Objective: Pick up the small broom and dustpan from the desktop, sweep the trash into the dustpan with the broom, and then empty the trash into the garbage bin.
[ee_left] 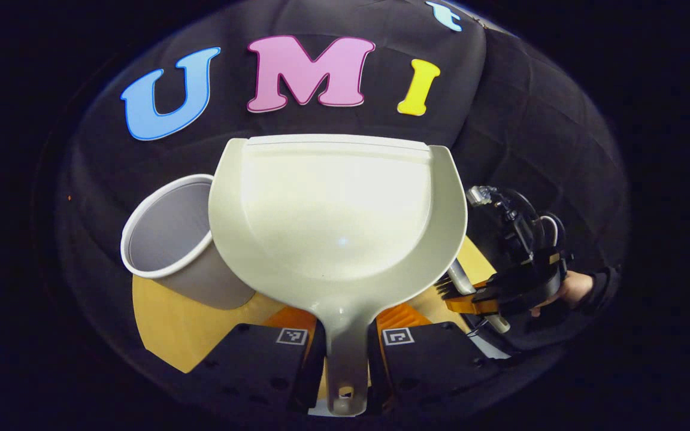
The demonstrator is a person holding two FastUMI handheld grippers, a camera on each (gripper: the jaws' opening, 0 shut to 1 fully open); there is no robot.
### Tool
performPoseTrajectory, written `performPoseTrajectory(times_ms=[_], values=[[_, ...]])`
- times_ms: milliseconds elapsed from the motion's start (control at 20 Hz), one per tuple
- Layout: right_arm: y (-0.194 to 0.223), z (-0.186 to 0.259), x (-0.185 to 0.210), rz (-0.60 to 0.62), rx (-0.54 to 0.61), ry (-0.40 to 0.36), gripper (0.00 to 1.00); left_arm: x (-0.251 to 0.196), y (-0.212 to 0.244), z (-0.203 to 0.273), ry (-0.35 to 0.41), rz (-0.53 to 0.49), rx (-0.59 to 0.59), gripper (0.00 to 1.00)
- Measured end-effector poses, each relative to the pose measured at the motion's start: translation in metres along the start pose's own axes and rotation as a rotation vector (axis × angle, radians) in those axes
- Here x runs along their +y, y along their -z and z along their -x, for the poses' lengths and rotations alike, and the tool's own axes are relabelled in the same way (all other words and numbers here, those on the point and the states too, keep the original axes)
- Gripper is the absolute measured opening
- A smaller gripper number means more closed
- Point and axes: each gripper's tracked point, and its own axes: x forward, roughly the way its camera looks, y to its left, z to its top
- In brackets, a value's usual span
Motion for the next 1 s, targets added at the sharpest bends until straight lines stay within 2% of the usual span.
performPoseTrajectory(times_ms=[200, 400, 600, 750, 850, 1000], values=[[-0.012, -0.050, 0.009, -0.062, 0.024, 0.015, 0.25, 0.008, 0.052, -0.056, -0.012, 0.155, 0.153, 0.29], [-0.022, -0.091, 0.011, -0.006, 0.088, 0.079, 0.25, 0.019, 0.096, -0.076, -0.083, 0.240, 0.342, 0.29], [-0.026, -0.097, 0.011, -0.034, 0.148, 0.105, 0.25, 0.010, 0.116, -0.076, -0.061, 0.318, 0.445, 0.30], [-0.024, -0.098, 0.005, -0.047, 0.223, 0.085, 0.25, 0.017, 0.113, -0.070, -0.102, 0.314, 0.482, 0.30], [-0.022, -0.105, 0.001, -0.026, 0.235, 0.105, 0.25, 0.018, 0.116, -0.068, -0.116, 0.310, 0.505, 0.29], [-0.021, -0.102, 0.007, 0.027, 0.273, 0.093, 0.25, 0.012, 0.116, -0.065, -0.096, 0.346, 0.529, 0.29]])
